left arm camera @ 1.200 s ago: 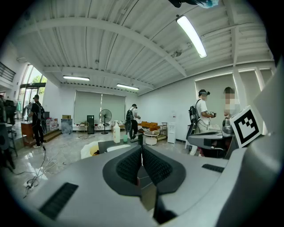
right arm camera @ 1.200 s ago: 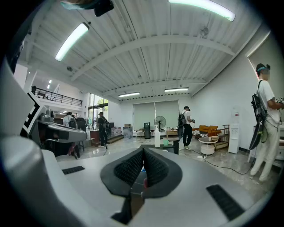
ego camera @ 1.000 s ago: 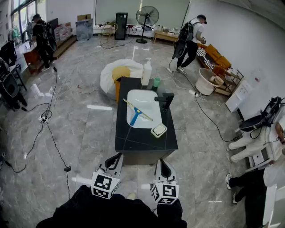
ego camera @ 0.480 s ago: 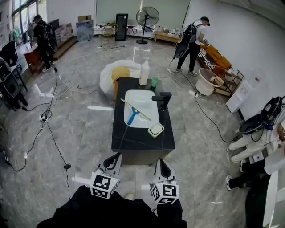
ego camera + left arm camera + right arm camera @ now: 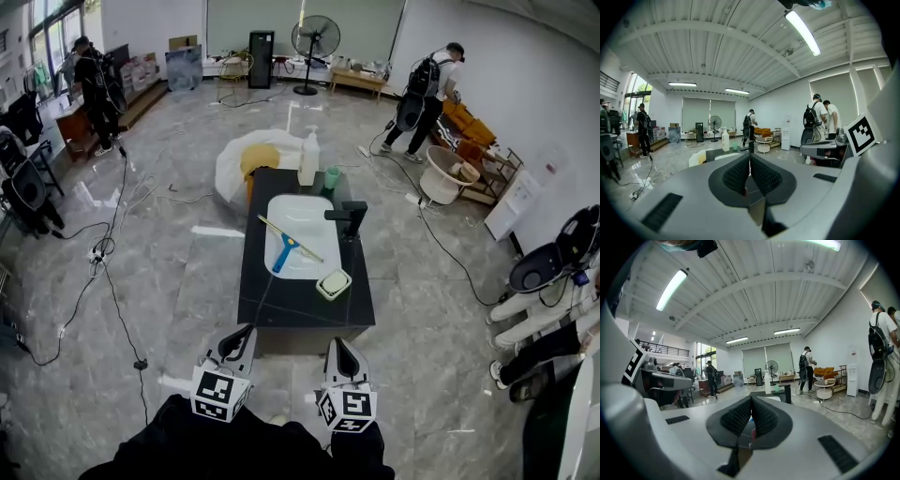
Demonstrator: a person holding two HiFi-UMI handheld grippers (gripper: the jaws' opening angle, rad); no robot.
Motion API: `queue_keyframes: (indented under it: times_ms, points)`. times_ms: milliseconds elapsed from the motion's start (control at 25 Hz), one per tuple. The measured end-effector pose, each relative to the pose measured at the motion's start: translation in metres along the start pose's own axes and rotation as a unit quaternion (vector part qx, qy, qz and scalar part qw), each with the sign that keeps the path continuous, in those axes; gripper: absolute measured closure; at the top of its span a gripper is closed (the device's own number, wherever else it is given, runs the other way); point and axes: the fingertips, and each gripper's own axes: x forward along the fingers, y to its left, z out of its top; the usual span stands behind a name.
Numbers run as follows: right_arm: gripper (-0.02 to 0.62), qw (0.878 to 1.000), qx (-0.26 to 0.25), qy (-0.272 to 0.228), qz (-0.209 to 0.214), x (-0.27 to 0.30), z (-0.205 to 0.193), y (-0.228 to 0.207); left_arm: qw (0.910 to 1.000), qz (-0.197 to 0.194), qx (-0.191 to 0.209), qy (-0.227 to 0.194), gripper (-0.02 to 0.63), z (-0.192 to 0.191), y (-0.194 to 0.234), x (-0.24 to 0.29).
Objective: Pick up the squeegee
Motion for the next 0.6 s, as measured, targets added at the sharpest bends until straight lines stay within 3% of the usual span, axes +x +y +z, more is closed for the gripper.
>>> queue_keyframes:
  times_ms: [600]
  points:
    - [0.58,0.996,0.025,0.01,-0.079,0.197,0.03,-0.01,0.9948,-0.097,0.018,0.024,0.581,0.025,0.126,0.175]
